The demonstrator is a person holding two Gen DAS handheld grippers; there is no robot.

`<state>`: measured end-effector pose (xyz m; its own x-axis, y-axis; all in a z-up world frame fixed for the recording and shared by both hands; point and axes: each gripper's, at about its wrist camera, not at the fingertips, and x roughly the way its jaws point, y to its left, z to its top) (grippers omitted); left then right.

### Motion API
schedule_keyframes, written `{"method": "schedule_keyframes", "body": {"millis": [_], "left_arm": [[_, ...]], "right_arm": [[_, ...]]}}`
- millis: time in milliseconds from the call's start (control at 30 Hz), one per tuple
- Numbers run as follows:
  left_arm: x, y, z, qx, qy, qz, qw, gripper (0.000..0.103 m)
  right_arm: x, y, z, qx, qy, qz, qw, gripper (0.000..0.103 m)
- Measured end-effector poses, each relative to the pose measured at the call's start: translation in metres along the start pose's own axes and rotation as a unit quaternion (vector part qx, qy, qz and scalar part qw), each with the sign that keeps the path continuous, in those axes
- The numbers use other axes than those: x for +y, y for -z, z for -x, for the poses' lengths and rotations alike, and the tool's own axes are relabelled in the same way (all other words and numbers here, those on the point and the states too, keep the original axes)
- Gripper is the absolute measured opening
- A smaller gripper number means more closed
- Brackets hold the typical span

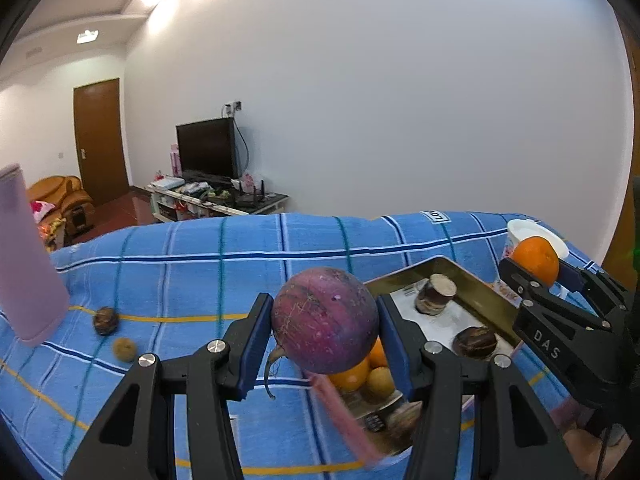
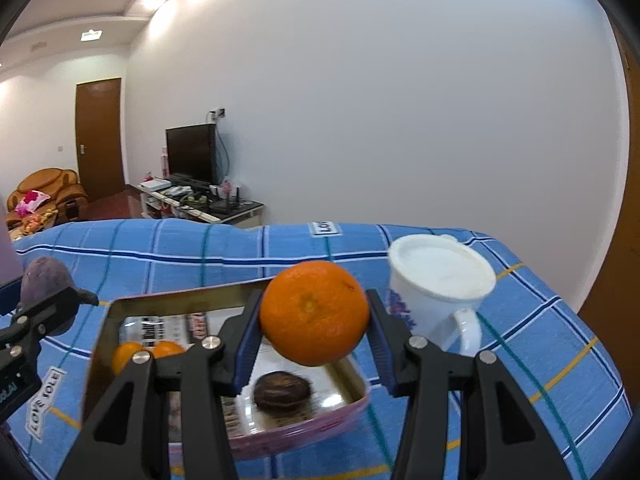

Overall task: Organize fruits
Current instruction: 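Lower the beet into the tin with the left tool while the right tool lowers the orange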

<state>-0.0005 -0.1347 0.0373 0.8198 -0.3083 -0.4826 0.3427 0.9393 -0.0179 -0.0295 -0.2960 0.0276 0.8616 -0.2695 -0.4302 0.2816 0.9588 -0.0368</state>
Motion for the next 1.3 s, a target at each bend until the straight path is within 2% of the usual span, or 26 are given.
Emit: {"method": "schedule_keyframes", "body": {"millis": [167,367,567,867,1200,1233,1267,1300], "left_arm": [[-0.021,-0.005,-0.023,0.021,0.025,0.011,0.9994,0.054],[-0.044,0.005,-0.041,0.046,0.047,-0.007,0.9978,0.054],[-0.044,0.009,-0.049,0.062,0.039,-0.027,0.9969,0.054],[-0.045,0.017,-0.042,0.052,0.006,-0.064,0.9966,0.054],[-0.048,0.017,-0.050,0.061,-0.006,-0.070,0.9957,0.054],[-0.048,0.017,-0.050,0.061,-0.008,-0.070,0.9956,0.054],[-0.047,0.017,-0.051,0.062,-0.012,-0.068,0.9957,0.054],[-0.045,0.016,-0.051,0.062,-0.015,-0.064,0.9959,0.054]], "right_arm": [[-0.016,-0.003,-0.018,0.016,0.018,-0.023,0.999,0.051],[-0.020,-0.005,-0.033,0.039,-0.011,-0.038,0.998,0.052],[-0.013,-0.004,-0.042,0.066,-0.055,-0.044,0.995,0.052],[0.009,0.000,-0.048,0.088,-0.079,-0.003,0.993,0.052],[0.022,-0.001,-0.045,0.081,-0.109,0.017,0.991,0.052],[0.023,-0.001,-0.045,0.081,-0.109,0.017,0.991,0.053],[0.023,0.000,-0.045,0.081,-0.109,0.016,0.991,0.059],[0.021,0.000,-0.046,0.082,-0.108,0.011,0.991,0.071]]}}
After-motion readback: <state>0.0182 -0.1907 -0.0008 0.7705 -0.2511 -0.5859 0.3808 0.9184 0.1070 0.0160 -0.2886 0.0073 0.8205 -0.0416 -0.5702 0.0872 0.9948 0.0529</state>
